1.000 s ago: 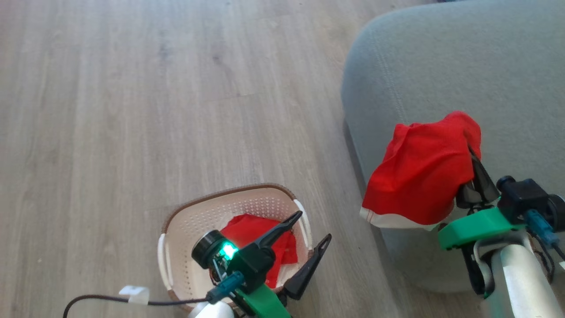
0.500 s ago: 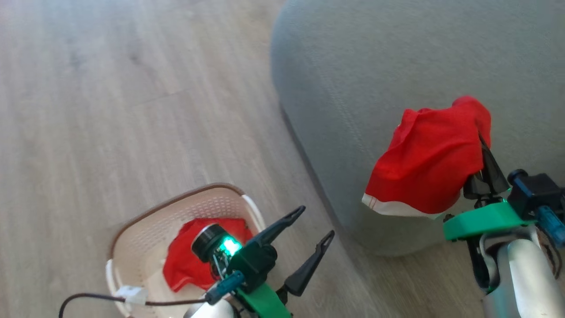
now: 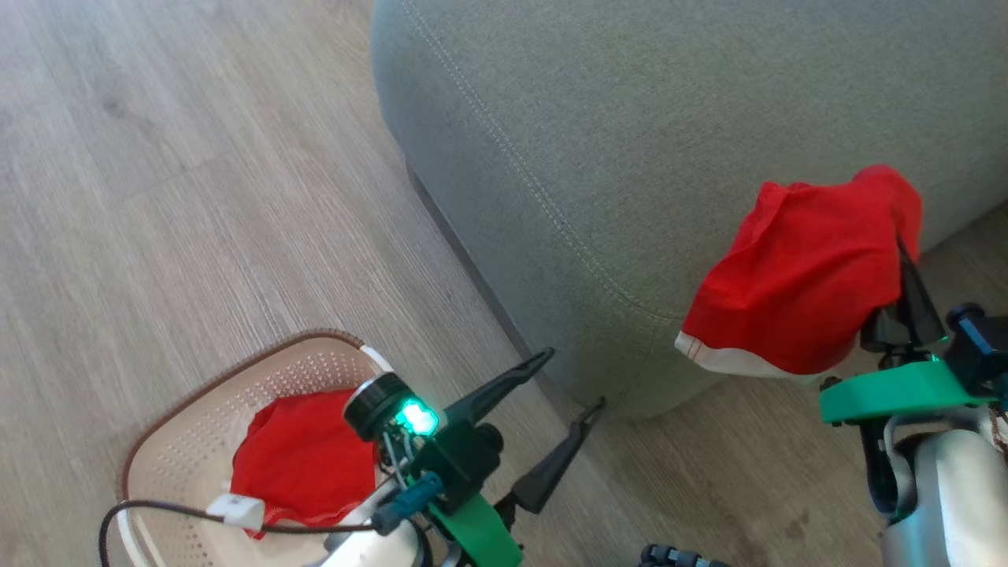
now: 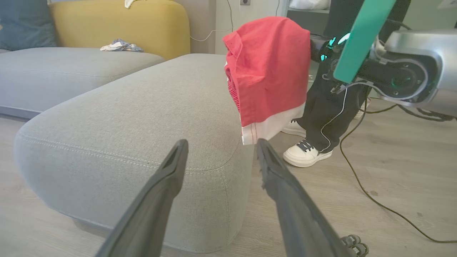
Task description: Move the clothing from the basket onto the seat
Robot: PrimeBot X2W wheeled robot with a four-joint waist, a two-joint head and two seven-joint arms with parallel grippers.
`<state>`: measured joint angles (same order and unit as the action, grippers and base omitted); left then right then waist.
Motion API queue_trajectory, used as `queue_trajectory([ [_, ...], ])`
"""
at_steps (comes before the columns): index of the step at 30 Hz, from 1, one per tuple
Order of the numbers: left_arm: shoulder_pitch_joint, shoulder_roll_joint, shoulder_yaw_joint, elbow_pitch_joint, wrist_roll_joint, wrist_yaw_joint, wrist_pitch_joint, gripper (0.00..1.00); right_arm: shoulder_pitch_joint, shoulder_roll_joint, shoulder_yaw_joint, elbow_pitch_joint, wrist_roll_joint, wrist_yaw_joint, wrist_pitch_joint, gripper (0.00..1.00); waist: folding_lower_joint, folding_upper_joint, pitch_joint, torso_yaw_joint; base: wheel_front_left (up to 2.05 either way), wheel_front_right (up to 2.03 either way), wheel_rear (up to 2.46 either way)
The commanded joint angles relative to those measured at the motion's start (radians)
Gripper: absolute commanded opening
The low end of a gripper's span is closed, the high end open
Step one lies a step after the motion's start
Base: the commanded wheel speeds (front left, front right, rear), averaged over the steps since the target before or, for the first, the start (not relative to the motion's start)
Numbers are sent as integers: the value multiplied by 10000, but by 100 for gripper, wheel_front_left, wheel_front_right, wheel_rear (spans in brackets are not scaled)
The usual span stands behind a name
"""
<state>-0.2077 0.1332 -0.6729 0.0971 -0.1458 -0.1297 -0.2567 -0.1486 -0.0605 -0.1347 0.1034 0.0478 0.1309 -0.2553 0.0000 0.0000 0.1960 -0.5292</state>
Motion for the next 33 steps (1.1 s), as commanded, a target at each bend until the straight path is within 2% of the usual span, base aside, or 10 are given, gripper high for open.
queue_trajectory([
  [1,-417,53,170,-410,107,-10,-51,100,1,42,119,-419,-66,-2,-65,0,0,0,36,-10,0,0,0],
  [11,-556,62,-155,-442,111,-10,-51,100,48,90,-42,-652,-55,-2,-65,0,0,0,103,-1,0,0,0],
  [14,-536,55,-100,-494,136,-10,-51,100,-171,96,-96,-697,471,-2,-65,0,0,0,191,10,0,0,0],
  [17,-560,120,3,-603,216,-10,-51,100,-624,13,-20,-821,351,-2,-65,0,0,0,433,1,0,0,0],
  [21,-714,405,-31,-822,415,-10,-51,100,-1509,-267,-443,-936,340,-2,-65,0,0,0,1076,112,0,0,0],
  [27,-1334,1004,-342,-1037,423,-10,-51,100,-2977,-695,-1565,-911,1101,-2,-65,0,0,0,2430,658,0,0,0],
  [33,-1928,1606,-531,-1262,390,-10,-51,100,-4732,-1606,-2012,324,1405,-2,-65,0,0,0,3720,1066,0,0,0],
])
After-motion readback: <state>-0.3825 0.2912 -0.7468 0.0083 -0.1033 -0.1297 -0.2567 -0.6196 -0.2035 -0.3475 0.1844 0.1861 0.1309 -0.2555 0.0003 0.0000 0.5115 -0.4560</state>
